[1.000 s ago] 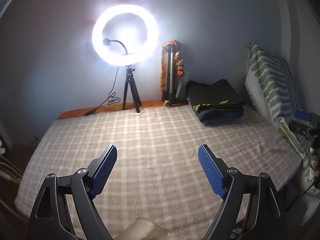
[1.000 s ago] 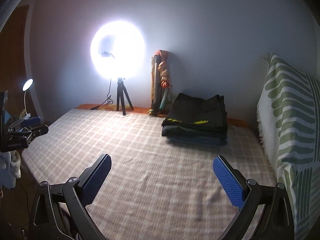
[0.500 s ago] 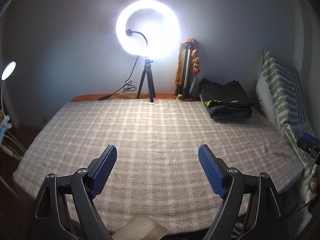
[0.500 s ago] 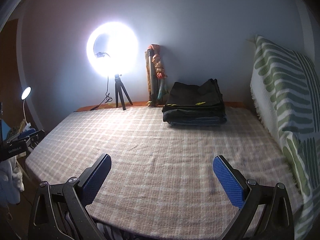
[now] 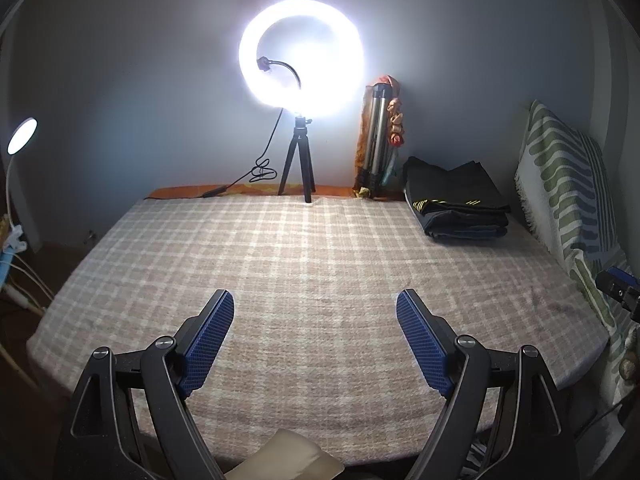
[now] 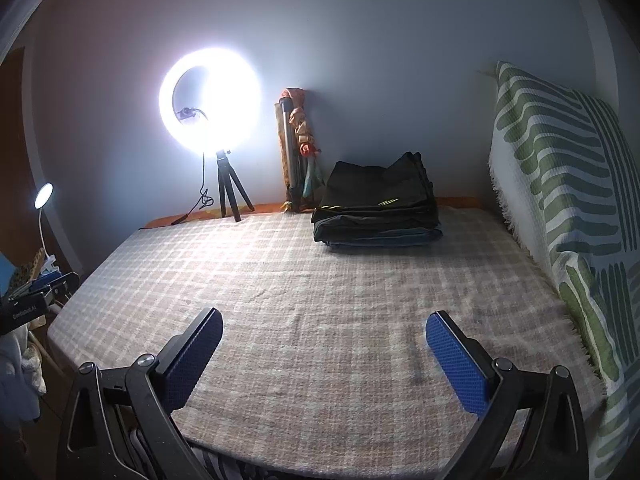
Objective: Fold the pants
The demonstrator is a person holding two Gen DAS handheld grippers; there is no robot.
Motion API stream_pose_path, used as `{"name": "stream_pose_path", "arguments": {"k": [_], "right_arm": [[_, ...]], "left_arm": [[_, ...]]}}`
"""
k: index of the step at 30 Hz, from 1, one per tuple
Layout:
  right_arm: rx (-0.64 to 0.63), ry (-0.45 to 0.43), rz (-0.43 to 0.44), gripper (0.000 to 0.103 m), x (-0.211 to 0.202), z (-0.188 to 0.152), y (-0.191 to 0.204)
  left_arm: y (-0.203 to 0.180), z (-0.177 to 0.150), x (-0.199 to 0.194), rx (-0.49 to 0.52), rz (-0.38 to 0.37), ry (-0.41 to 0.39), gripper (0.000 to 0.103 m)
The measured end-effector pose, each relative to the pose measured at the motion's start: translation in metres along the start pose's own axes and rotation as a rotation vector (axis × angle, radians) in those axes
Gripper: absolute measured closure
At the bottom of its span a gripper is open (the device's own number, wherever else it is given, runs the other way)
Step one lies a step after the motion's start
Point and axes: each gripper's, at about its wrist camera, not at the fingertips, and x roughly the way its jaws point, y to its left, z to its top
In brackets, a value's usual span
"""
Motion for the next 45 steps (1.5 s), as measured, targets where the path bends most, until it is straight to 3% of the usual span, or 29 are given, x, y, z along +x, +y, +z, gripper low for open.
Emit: {"name": "stream_pose_path", "arguments": {"k": [45], "right_arm": [[0.024, 0.04, 0.038, 0.0, 0.011, -0.008, 0.009]], "left_arm": [[-0.007, -0.002, 0.0, -0.004, -0.018, -0.006, 0.019]]}}
